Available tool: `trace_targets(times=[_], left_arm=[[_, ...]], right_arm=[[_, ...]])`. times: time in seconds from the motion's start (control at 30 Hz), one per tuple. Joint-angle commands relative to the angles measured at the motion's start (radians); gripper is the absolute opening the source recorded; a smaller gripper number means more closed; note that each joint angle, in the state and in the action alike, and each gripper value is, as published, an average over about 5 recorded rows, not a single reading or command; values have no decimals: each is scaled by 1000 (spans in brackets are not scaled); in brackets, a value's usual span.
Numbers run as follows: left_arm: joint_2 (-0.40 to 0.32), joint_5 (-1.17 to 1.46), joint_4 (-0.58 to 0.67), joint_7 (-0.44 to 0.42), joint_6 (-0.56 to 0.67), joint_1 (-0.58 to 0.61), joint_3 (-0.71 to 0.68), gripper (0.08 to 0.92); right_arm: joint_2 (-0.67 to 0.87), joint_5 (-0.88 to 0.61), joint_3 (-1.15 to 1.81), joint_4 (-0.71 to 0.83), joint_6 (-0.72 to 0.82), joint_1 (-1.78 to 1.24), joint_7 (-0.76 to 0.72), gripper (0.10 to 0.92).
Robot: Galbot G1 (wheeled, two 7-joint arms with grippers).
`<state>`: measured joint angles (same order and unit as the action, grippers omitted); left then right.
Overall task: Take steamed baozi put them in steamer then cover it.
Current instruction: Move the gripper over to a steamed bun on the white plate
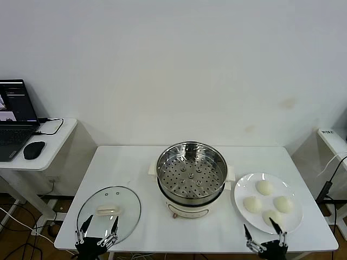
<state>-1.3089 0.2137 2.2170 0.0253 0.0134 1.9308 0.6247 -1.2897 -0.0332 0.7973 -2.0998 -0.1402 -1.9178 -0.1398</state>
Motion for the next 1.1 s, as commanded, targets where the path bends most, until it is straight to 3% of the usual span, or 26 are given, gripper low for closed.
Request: trace_targets(times=[0.03,0.27,0.5,0.9,1.1], left_arm=[[4,-52,2,1,-18,-13,-2,823],[7,-106,11,14,-75,-23,-10,823],[7,-145,28,21,-158,-37,-16,823],[4,-165,30,37,-166,-34,-3,823],[4,-168,25,40,-171,-45,-4,823]], right_arm=[[137,324,173,37,24,102,-27,823],[414,451,300,128,96,213,-162,823],[706,463,244,280,128,343,-388,823],[1023,285,-258,543,192,769,-768,823],[1024,210,-724,670,210,1192,-857,823]])
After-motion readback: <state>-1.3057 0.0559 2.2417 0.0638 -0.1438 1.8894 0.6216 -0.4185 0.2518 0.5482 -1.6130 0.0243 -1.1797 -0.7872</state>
